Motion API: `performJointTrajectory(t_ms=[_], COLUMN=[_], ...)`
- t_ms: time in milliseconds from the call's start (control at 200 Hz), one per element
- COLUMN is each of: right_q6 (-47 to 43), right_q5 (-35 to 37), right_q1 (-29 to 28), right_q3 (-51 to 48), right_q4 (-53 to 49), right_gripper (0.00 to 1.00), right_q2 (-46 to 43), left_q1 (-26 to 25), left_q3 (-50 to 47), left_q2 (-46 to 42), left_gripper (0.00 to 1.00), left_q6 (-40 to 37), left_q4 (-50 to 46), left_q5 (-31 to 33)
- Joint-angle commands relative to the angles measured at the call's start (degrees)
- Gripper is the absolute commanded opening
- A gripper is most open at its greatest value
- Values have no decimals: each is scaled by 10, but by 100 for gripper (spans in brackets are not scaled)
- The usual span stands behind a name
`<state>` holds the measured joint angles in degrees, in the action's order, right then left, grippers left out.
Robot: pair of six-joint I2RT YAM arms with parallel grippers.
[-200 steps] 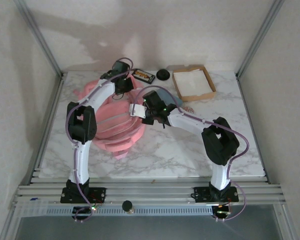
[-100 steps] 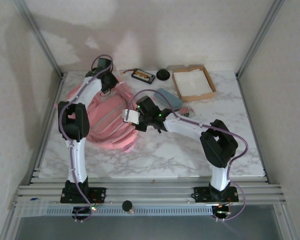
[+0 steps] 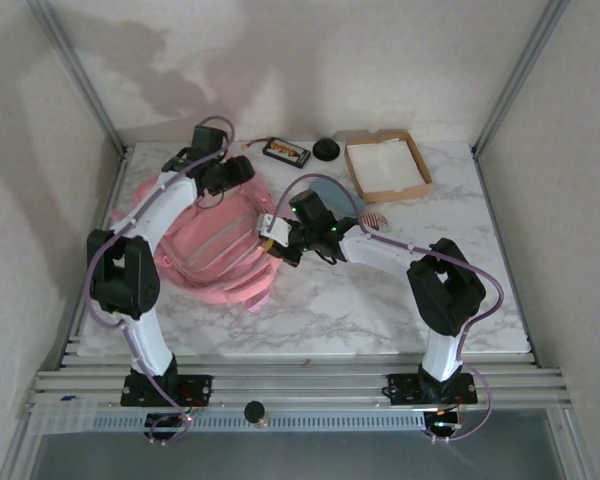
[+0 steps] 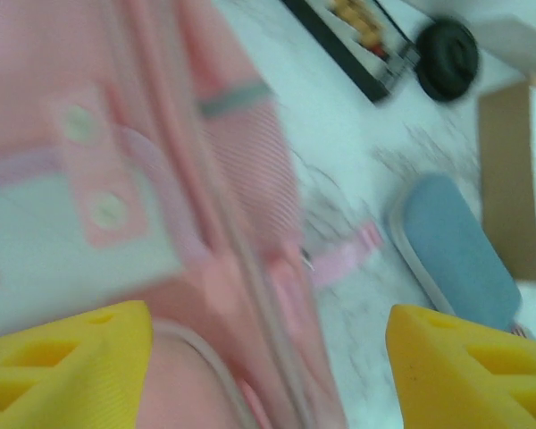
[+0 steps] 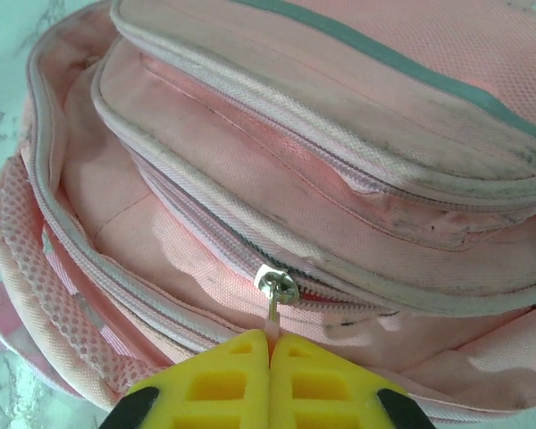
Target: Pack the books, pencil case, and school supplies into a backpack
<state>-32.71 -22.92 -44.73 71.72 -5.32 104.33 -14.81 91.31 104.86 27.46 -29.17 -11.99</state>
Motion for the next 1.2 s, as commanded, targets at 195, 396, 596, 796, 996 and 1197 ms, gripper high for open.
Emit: performJointTrajectory(t_ms=[195, 396, 596, 796, 996, 1197], right_q6=[13, 15, 13, 38, 243, 422], right_q5=[-56, -60, -60, -2, 31, -1], right_q1=[4, 8, 9, 9, 24, 29], right_q3=[-20, -27, -23, -13, -9, 54], right_q4=[59, 76, 75, 58, 77, 60], right_gripper=[0, 0, 0, 0, 0, 27], right_q2=[-44, -55, -51, -34, -26, 35], left_q1=[-56, -78, -83, -85, -86, -85], left_q3=[-99, -132, -153, -133, -182, -270], left_q2=[-64, -79, -84, -76, -147, -259], left_gripper=[75, 72, 57, 59, 58, 60], left_q6=[-62, -94, -104, -112, -62, 1], left_q4=[-57, -88, -97, -90, -72, -33], left_q5=[72, 107, 117, 115, 112, 94])
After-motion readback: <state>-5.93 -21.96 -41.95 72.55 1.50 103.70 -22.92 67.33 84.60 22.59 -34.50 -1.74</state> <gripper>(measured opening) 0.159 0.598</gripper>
